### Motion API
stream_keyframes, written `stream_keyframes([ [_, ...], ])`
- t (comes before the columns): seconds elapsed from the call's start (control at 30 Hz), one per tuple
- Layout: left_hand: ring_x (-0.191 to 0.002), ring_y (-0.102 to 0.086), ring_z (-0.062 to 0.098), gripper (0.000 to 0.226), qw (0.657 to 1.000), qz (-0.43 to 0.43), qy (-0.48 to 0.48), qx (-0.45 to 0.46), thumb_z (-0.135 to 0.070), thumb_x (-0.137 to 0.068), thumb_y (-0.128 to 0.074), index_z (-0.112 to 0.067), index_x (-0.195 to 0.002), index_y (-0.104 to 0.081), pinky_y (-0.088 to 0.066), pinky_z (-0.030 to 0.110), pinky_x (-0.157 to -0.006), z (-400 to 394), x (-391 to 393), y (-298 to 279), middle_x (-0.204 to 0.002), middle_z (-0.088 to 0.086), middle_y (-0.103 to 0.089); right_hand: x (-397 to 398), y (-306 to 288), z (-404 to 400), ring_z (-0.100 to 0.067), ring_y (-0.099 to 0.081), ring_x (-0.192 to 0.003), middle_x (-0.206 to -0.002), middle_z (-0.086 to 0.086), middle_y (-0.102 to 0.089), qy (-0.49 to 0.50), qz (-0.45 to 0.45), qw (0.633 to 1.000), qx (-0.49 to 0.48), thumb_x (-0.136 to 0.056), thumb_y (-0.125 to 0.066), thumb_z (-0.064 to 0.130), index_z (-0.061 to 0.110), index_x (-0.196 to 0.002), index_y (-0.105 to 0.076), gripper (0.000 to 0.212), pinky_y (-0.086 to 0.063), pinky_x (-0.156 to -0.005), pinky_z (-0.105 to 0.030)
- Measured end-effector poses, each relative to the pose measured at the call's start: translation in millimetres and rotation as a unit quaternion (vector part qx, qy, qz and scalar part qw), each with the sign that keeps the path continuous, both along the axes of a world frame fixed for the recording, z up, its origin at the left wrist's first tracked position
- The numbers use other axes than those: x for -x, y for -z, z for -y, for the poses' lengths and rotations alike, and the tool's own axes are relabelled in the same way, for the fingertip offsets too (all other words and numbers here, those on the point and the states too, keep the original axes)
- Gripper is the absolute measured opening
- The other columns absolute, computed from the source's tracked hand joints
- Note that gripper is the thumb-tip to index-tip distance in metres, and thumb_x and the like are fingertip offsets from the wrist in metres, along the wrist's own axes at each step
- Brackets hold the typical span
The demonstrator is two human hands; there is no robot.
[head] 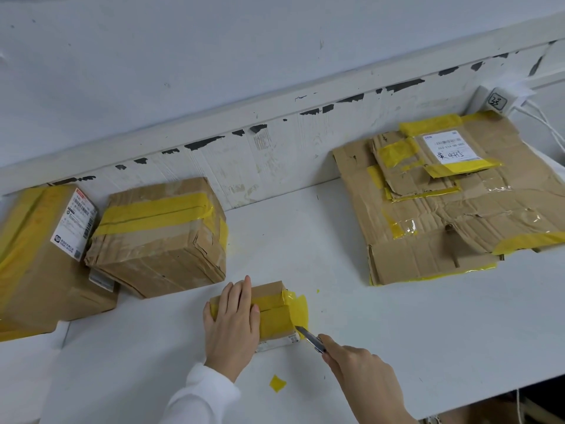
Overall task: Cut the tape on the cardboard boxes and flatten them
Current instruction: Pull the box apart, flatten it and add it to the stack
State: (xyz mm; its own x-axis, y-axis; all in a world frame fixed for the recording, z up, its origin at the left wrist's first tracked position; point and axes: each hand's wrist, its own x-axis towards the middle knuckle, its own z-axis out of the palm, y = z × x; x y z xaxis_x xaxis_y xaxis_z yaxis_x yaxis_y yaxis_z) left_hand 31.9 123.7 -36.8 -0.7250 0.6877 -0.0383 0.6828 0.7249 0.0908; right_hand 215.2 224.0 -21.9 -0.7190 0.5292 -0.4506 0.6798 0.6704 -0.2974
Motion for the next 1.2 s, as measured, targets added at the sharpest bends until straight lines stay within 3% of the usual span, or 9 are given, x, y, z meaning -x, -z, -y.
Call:
stream_keyframes([
  [0.17, -0.138, -0.017, 0.005, 0.053, 0.996, 0.017, -0.050, 0.070, -0.040, -0.100, -0.017, -0.030, -0.150, -0.002, -0.017, 0.044, -0.109, 0, 4, 6, -0.149, -0.015, -0.022, -8, -3, -14, -0.018, -0.042, -0.079, -0.087, 0.014, -0.043, 0.033, -0.013, 0.999, 0.022, -0.100, -0.024, 0.048, 0.053, -0.130, -0.032, 0.032, -0.035, -0.066, -0.026],
  [0.27, -0.121, -0.039, 0.010, 0.043, 0.990, 0.023, -0.100, 0.094, -0.048, -0.098, -0.018, -0.031, -0.134, -0.031, -0.025, 0.038, -0.095, -2, 4, -4, -0.132, -0.012, -0.045, -8, 11, -24, -0.015, -0.053, -0.085, -0.102, 0.008, -0.048, 0.094, -0.062, 0.992, 0.057, -0.101, -0.029, 0.040, 0.040, -0.142, -0.025, 0.042, -0.038, -0.068, -0.025],
  [0.33, -0.110, -0.052, 0.019, 0.038, 0.983, 0.101, -0.131, 0.076, -0.055, -0.096, -0.022, -0.025, -0.112, -0.038, -0.031, 0.034, -0.085, 2, 8, -8, -0.119, -0.005, -0.057, 0, 27, -29, -0.008, -0.046, -0.066, -0.106, 0.001, -0.035, 0.095, -0.048, 0.994, 0.030, -0.103, -0.028, 0.029, 0.023, -0.150, -0.009, 0.051, -0.034, -0.063, -0.021],
  [0.4, -0.114, -0.054, 0.026, 0.048, 0.957, 0.236, -0.168, -0.015, -0.053, -0.095, -0.034, -0.016, -0.126, -0.033, -0.041, 0.035, -0.092, 9, 10, -8, -0.127, 0.003, -0.054, 13, 41, -34, -0.010, -0.040, -0.064, -0.103, 0.000, -0.028, 0.094, -0.032, 0.995, -0.017, -0.102, -0.027, 0.017, 0.015, -0.150, -0.001, 0.055, -0.033, -0.063, -0.019],
  [0.47, -0.125, -0.046, 0.029, 0.071, 0.923, 0.317, -0.192, -0.107, -0.047, -0.094, -0.046, -0.013, -0.147, -0.013, -0.039, 0.037, -0.101, 13, 9, -8, -0.141, 0.008, -0.041, 27, 52, -39, -0.014, -0.047, -0.090, -0.113, -0.002, -0.036, 0.084, -0.008, 0.994, -0.066, -0.099, -0.031, 0.009, 0.011, -0.150, 0.000, 0.060, -0.038, -0.074, -0.021],
  [0.73, -0.121, -0.047, 0.030, 0.071, 0.904, 0.340, -0.214, -0.144, -0.048, -0.093, -0.047, -0.018, -0.147, -0.012, -0.038, 0.034, -0.095, 11, 0, -7, -0.137, 0.011, -0.035, 51, 75, -39, -0.019, -0.041, -0.112, -0.126, -0.005, -0.035, 0.051, 0.031, 0.987, -0.149, -0.096, -0.034, 0.005, 0.009, -0.150, 0.000, 0.064, -0.040, -0.084, -0.023],
  [0.93, -0.116, -0.050, 0.029, 0.060, 0.901, 0.338, -0.224, -0.157, -0.047, -0.094, -0.044, -0.012, -0.140, -0.026, -0.040, 0.034, -0.093, 14, -3, -4, -0.130, 0.009, -0.038, 60, 53, -41, -0.018, -0.038, -0.121, -0.133, -0.003, -0.035, 0.030, 0.041, 0.982, -0.180, -0.101, -0.034, 0.030, 0.012, -0.150, -0.009, 0.058, -0.040, -0.088, -0.026],
  [1.07, -0.114, -0.052, 0.031, 0.055, 0.905, 0.326, -0.227, -0.154, -0.046, -0.098, -0.035, -0.012, -0.139, -0.024, -0.042, 0.033, -0.091, 13, -5, 1, -0.129, 0.010, -0.036, 85, 18, -22, -0.020, -0.027, -0.131, -0.142, -0.003, -0.027, -0.021, -0.092, 0.995, -0.014, -0.096, -0.036, 0.051, 0.016, -0.150, -0.008, 0.070, -0.033, -0.101, -0.029],
  [1.2, -0.111, -0.054, 0.032, 0.051, 0.908, 0.308, -0.237, -0.154, -0.042, -0.099, -0.031, -0.012, -0.140, -0.020, -0.043, 0.032, -0.088, 12, -7, 3, -0.129, 0.011, -0.036, 107, -4, 11, -0.024, -0.032, -0.126, -0.138, -0.005, -0.029, -0.085, -0.080, 0.991, 0.067, -0.087, -0.055, 0.045, 0.012, -0.149, -0.005, 0.087, -0.035, -0.102, -0.029],
])
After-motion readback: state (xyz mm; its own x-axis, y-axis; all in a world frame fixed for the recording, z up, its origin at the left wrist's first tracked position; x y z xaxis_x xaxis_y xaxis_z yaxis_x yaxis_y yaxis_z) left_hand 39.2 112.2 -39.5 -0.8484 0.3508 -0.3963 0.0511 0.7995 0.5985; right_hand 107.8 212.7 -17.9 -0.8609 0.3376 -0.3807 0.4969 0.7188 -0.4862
